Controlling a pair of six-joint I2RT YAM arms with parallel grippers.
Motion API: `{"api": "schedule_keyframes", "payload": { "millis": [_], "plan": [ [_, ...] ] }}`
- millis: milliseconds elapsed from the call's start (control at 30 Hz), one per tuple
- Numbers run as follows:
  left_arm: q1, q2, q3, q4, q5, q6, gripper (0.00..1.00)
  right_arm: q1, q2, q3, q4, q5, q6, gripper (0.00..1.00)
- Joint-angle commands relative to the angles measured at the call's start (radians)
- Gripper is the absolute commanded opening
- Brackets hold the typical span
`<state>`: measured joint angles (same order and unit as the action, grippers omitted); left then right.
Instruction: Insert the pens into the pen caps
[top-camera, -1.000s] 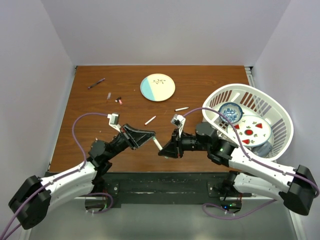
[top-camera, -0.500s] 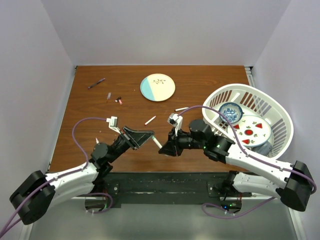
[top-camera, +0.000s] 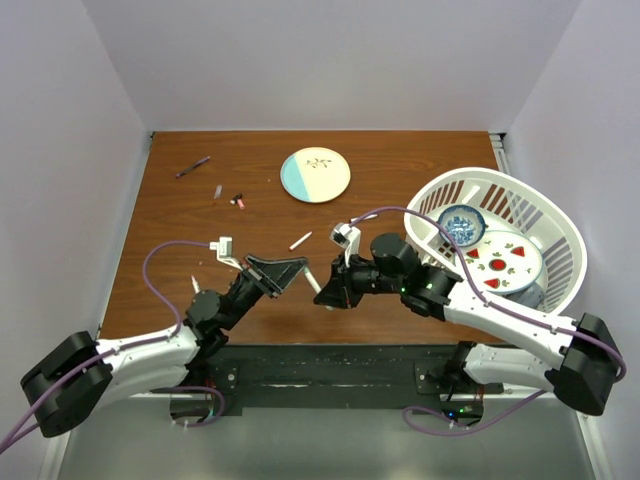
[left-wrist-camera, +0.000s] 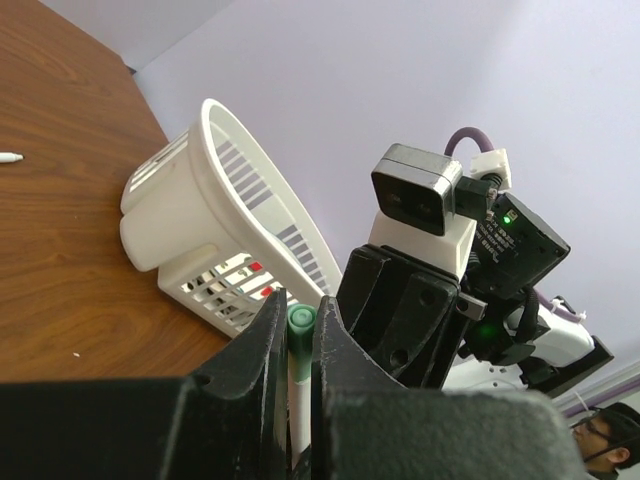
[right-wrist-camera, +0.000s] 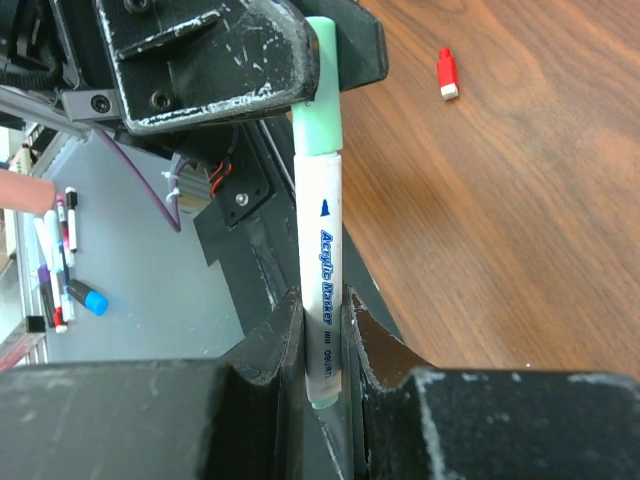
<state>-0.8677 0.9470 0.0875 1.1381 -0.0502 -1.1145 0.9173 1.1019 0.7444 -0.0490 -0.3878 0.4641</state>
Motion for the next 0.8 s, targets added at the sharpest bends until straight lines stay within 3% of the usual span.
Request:
{"api": "schedule_keyframes", "payload": {
  "millis": [0,333,667,767],
  "plan": [
    [-0.135,0.016,-0.037,-0.138,0.329,0.045,0.0,-0.096,-0.016,0.162,0.416,0.234,0.048,0.0],
    [-0.254,0.193,-0.06,0.092,0.377,-0.03,0.0,-0.149,-0.007,0.214,0.431,0.155,-0.051,0.0],
    [-0.298,0.141,-0.009,-0.106,0.348,-0.004,0.0,-0.165,-0.014,0.224,0.422,0.248,-0.128,0.0],
    [-0.349,0.138,0.037,-0.237,0.288,0.063,0.0,-0.237,-0.008,0.23,0.474,0.162,-0.023,0.0]
  ]
}}
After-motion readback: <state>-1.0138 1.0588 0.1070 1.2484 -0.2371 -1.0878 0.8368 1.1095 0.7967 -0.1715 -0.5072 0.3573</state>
